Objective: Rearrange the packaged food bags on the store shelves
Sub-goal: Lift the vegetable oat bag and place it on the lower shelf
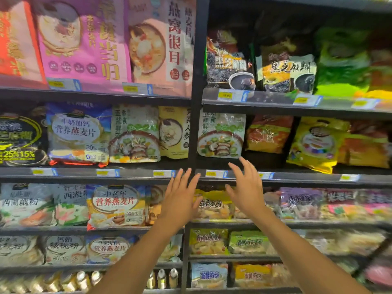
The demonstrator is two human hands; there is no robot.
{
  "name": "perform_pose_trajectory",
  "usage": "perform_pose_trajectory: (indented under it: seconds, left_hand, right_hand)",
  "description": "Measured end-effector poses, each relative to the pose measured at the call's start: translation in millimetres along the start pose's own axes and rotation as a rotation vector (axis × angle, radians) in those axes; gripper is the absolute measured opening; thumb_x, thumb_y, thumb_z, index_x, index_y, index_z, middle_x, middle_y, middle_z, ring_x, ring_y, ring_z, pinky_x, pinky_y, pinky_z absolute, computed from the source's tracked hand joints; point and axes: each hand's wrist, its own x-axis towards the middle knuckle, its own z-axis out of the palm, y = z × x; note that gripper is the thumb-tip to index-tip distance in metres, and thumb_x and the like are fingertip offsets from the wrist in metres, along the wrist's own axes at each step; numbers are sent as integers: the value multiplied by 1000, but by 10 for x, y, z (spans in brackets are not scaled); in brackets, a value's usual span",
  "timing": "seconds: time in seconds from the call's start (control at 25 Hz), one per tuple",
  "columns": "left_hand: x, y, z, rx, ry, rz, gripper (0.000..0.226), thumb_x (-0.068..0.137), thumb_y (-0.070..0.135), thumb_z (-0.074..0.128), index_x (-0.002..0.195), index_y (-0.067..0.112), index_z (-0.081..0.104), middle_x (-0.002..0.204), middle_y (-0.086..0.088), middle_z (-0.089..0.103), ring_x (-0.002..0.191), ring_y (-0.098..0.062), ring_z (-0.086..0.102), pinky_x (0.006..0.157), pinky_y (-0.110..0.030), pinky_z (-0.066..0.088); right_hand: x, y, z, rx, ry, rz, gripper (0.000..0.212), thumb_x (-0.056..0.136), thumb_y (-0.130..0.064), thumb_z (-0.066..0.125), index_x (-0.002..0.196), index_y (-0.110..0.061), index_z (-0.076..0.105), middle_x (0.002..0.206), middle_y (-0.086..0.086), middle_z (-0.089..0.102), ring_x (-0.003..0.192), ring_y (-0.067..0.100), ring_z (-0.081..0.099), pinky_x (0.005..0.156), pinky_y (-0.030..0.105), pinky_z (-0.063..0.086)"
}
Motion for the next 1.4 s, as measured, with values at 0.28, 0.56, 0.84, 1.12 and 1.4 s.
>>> perform_pose_trajectory:
  seconds: [0.28, 0.56, 0.84, 1.12, 1.4]
  left_hand:
    - [899, 413, 426, -51, -14, 15, 74, 106, 56, 43, 168, 32, 9, 177, 2, -1, 163, -21, -10, 132, -46, 16]
    - [1625, 587, 910, -64, -82, -139, 71, 107, 55, 40, 167, 32, 10, 177, 0, 6, 164, -24, -3, 132, -46, 14]
    - [1967, 567, 1104, -67, -31, -226, 72, 104, 56, 45, 166, 30, 20, 173, 2, 19, 163, -24, 6, 129, -43, 24]
    - [2054, 582, 1150, -171, -41, -341, 75, 103, 49, 53, 166, 30, 18, 173, 2, 19, 163, -18, 0, 129, -43, 27]
    - [2207, 579, 1060, -341, -117, -445, 94, 96, 50, 68, 167, 22, 12, 167, -9, 32, 155, -29, 29, 120, -47, 39]
  right_hand:
    - [722, 812, 325, 74, 0, 41, 72, 89, -40, 76, 152, -21, 46, 165, 11, 33, 154, 31, 29, 119, 52, 37]
    - [1718, 1407, 851, 165, -272, 161, 54, 96, -41, 68, 133, -3, 57, 125, 19, 64, 120, 39, 58, 96, 45, 51]
    - [2530, 1730, 1519, 563, -405, 355, 85, 94, -23, 72, 163, -12, 23, 164, 15, 37, 148, 37, 39, 117, 47, 39]
    - [2676, 2037, 1723, 564, -385, 260, 28, 100, -32, 64, 114, -8, 60, 122, 13, 68, 109, 34, 65, 77, 34, 42]
    - [2196, 2713, 1236, 650, -549, 96, 48, 97, -11, 70, 141, -19, 54, 125, 6, 69, 111, 27, 67, 94, 30, 57]
